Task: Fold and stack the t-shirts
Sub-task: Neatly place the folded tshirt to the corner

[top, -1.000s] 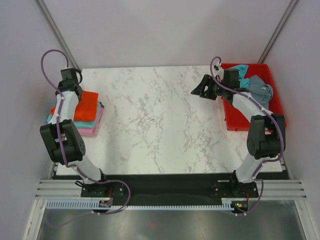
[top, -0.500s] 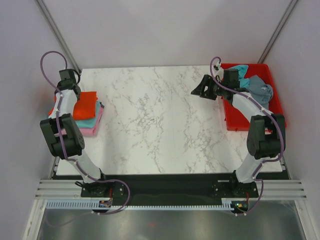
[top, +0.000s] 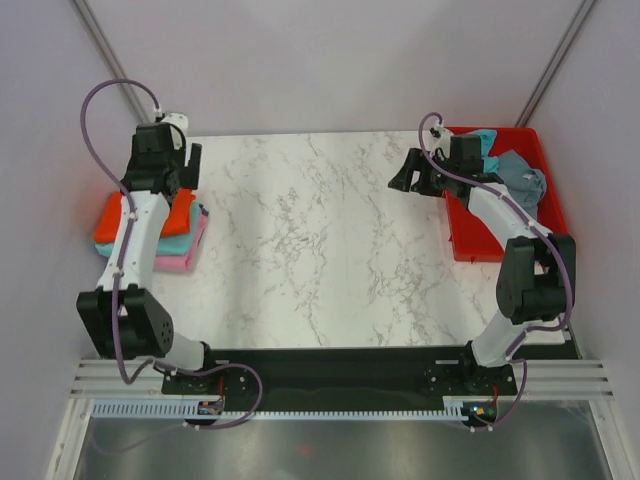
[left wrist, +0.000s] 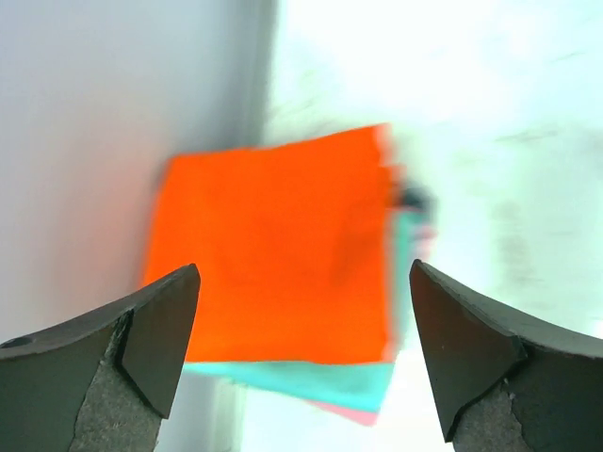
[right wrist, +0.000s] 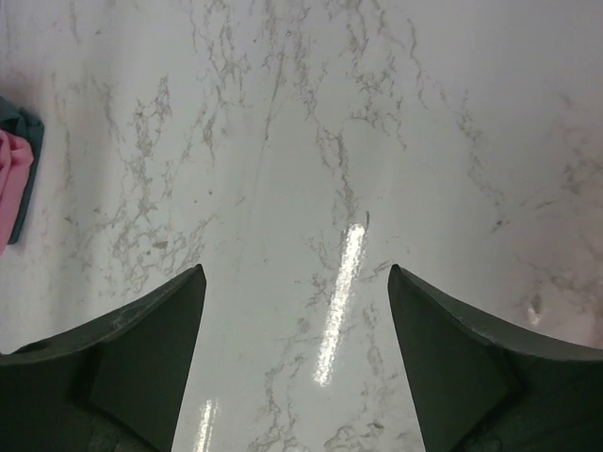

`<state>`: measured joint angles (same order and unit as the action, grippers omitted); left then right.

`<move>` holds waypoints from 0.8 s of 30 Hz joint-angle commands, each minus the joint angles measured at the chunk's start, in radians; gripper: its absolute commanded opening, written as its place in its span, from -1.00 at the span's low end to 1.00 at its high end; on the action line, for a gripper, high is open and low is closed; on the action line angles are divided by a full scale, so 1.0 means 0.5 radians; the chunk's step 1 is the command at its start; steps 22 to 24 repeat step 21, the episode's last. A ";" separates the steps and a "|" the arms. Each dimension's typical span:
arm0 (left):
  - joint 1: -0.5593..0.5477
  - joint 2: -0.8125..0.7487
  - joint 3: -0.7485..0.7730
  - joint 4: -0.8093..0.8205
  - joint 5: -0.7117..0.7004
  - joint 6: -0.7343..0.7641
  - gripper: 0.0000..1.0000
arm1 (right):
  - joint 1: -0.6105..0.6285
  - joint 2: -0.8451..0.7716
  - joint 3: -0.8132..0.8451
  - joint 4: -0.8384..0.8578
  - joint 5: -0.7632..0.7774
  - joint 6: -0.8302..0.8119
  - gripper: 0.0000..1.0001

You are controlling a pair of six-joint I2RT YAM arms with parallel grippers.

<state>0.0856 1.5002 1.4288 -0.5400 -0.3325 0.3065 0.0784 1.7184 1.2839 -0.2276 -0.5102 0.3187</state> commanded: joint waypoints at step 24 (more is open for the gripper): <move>0.037 -0.515 -0.342 0.071 1.622 -1.027 0.99 | -0.016 -0.847 -0.162 -0.352 1.361 -0.337 0.96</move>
